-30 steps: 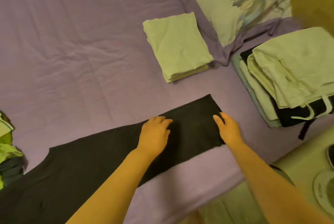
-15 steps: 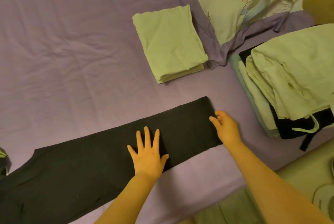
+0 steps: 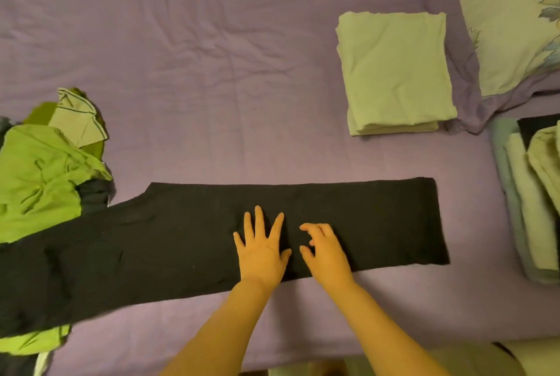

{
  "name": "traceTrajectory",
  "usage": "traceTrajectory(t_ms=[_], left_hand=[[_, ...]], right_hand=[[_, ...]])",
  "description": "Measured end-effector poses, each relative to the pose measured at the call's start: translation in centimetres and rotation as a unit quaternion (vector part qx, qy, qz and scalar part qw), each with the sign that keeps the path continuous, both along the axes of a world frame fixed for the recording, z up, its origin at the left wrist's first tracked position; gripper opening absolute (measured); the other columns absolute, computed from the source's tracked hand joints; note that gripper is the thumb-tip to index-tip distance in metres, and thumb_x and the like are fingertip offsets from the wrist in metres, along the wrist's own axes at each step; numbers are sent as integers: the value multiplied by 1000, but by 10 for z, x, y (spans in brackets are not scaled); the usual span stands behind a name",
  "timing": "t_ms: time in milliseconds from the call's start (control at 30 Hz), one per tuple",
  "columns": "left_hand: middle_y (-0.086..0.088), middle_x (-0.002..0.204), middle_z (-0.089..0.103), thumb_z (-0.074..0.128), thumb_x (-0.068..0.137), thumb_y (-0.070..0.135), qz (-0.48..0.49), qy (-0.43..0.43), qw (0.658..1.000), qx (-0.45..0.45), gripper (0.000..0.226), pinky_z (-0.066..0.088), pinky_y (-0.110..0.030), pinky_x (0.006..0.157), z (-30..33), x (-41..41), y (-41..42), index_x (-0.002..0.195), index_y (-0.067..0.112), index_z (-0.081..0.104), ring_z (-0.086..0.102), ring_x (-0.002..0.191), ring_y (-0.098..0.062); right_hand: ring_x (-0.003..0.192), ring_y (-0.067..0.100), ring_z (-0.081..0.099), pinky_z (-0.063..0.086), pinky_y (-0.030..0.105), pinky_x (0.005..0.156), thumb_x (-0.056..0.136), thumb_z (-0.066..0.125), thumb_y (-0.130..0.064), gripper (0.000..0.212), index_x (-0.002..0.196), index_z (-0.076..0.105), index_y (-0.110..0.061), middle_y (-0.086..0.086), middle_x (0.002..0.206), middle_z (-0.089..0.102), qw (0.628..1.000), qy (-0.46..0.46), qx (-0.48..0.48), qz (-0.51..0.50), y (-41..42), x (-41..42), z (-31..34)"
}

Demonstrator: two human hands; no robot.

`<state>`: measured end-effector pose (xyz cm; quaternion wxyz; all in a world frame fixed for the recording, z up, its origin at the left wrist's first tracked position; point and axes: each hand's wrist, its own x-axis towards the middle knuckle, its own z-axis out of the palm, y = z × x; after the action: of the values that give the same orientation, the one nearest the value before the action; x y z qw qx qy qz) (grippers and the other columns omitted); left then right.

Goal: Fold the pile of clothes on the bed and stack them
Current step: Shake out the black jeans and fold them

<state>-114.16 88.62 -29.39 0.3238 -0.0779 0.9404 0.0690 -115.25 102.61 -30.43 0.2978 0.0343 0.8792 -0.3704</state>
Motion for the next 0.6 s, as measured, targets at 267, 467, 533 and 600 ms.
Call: traceTrajectory(t_ms=[267, 467, 533, 600], left_hand=[[-9, 131, 50, 70, 84, 28, 159, 128, 970, 135, 47, 41, -35, 101, 9, 47, -103, 126, 13, 56, 44, 124, -28], [-7, 101, 61, 91, 53, 23, 48, 116, 984, 127, 39, 48, -41, 77, 2, 79, -161, 86, 17, 70, 58, 98, -32], [-5, 102, 61, 90, 55, 24, 26, 124, 984, 127, 38, 46, -42, 81, 0, 79, -167, 88, 18, 71, 57, 101, -31], [-4, 103, 61, 85, 65, 21, 12, 140, 981, 135, 27, 42, -40, 85, -1, 79, -171, 88, 17, 71, 56, 105, -30]], right_hand=[[112, 19, 48, 38, 25, 99, 93, 56, -12, 30, 120, 63, -22, 0, 125, 52, 989, 4, -9, 149, -85, -4, -1], [106, 18, 51, 40, 25, 93, 90, 62, -12, 24, 111, 67, -23, 1, 117, 52, 990, -58, -25, 130, -91, -13, 6], [111, 20, 48, 41, 30, 98, 89, 65, -15, 25, 112, 66, -25, 0, 118, 50, 990, -67, -26, 124, -92, -11, 7], [118, 19, 43, 38, 36, 105, 88, 66, -20, 30, 117, 64, -26, 1, 124, 48, 989, -71, -17, 130, -93, -7, 9]])
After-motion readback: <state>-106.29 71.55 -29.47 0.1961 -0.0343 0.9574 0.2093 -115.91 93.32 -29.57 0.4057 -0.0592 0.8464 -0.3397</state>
